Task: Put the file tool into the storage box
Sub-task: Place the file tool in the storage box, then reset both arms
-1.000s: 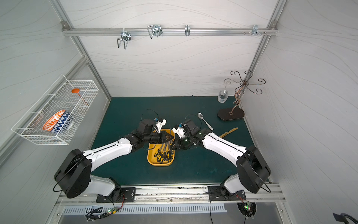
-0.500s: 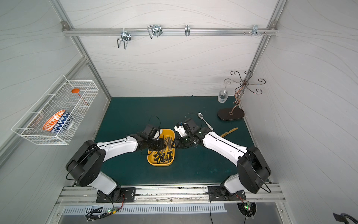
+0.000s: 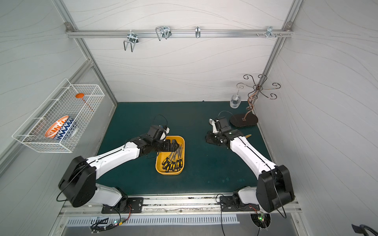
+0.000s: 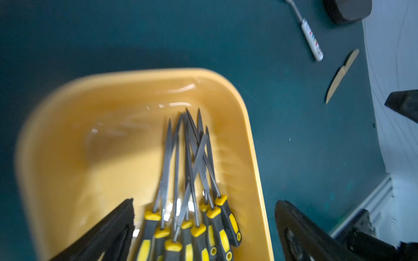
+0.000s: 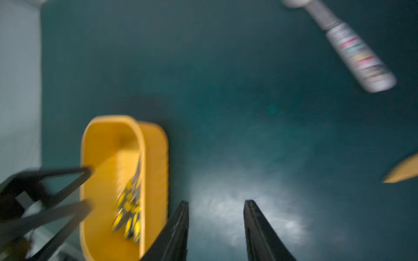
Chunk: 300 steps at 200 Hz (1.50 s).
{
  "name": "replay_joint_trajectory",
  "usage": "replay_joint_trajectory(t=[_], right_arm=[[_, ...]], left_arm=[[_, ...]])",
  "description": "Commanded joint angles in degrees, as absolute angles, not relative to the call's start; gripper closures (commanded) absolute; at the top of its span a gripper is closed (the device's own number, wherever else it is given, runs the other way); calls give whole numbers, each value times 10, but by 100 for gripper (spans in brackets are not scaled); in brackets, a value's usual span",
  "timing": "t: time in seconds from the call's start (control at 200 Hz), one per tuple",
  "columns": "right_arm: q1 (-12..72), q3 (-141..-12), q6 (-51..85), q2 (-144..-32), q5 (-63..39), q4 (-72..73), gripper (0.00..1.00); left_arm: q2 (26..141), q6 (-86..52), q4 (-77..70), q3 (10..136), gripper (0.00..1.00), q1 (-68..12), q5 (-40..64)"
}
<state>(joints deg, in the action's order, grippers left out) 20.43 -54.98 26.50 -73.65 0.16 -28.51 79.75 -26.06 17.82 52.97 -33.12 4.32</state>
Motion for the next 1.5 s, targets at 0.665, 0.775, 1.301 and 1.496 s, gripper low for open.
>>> replay_joint_trajectory(t=[0.665, 0.775, 1.301, 1.496], right_arm=[[71, -258, 22, -876, 142, 428, 1], [65, -237, 13, -901, 111, 490, 1], [39, -265, -3, -903, -21, 435, 1], [39, -265, -3, -902, -21, 434, 1]], left_arm=[[808, -25, -339, 275, 7, -38, -230], [840, -17, -377, 277, 1, -31, -209], [891, -9, -480, 242, 0, 7, -51], [889, -8, -478, 242, 0, 2, -64]])
